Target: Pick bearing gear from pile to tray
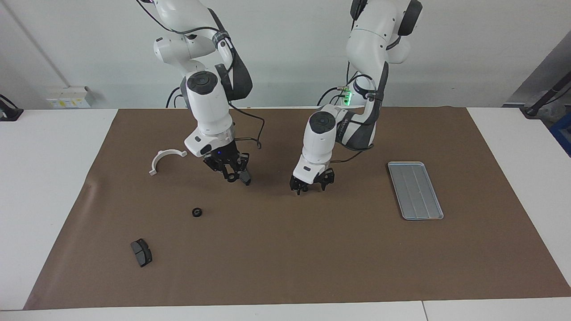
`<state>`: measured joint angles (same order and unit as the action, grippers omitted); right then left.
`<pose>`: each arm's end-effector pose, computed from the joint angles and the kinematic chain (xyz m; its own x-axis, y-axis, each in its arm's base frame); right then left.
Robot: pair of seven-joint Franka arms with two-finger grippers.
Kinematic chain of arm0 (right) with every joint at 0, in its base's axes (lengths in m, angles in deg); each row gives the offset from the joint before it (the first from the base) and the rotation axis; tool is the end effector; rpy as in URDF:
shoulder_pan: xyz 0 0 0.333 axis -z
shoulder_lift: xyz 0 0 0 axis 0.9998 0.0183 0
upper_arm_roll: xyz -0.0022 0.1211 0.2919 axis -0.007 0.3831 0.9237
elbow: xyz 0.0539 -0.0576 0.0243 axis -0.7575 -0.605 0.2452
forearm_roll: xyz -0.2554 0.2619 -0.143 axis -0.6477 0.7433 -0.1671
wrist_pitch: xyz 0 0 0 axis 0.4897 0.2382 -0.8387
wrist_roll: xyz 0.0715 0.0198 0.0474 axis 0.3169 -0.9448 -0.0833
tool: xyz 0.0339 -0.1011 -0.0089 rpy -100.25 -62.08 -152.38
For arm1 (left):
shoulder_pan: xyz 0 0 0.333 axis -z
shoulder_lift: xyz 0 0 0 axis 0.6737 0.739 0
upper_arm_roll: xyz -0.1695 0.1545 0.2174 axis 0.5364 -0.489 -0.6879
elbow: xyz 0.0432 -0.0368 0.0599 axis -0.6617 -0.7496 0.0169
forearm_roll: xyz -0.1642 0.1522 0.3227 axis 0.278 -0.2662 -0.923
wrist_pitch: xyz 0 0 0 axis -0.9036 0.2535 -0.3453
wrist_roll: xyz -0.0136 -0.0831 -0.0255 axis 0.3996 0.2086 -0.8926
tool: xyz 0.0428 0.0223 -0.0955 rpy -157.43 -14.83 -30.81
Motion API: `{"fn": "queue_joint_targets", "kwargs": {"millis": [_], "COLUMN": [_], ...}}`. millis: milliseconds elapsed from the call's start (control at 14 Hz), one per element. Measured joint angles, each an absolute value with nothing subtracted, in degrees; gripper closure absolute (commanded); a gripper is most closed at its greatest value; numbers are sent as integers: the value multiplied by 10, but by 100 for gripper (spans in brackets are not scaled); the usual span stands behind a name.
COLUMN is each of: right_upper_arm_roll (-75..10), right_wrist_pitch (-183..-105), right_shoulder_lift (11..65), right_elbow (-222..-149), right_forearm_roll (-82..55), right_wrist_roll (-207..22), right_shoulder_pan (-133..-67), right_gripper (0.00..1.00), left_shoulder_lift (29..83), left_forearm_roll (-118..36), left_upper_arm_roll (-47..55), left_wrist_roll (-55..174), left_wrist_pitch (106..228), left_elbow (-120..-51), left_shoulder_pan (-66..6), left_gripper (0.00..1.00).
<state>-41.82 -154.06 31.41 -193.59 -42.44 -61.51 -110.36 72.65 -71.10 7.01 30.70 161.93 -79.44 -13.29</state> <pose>0.5696 0.2019 0.4154 0.9905 -0.0855 0.1081 -0.0788 -0.9948 -0.0644 0.5441 -0.3693 0.3008 0.9909 0.1167 0.0673 0.1146 -0.9928 0.0353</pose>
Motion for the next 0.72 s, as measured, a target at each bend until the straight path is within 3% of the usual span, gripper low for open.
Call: {"fn": "queue_joint_targets", "kwargs": {"millis": [429, 572, 716], "right_upper_arm_roll": [-418, -418, -418], "right_wrist_pitch": [-1541, -1541, -1541], "right_shoulder_lift": [315, 315, 316], "right_elbow": [-1936, -1936, -1936], "right_forearm_roll": [-424, -424, -424], "right_wrist_roll": [-615, -615, -615], "right_shoulder_pan": [-1103, -1103, -1103], "right_gripper": [100, 100, 100], "left_shoulder_lift": [727, 727, 727], "left_forearm_roll": [-711, -711, -711], "left_upper_arm_roll": [71, 71, 71], "left_wrist_roll": [306, 306, 305], "left_wrist_pitch": [1630, 1631, 1632], "left_elbow": [-811, -813, -813], "left_shoulder_pan": [-124, -123, -123], "left_gripper": [0, 18, 28]}}
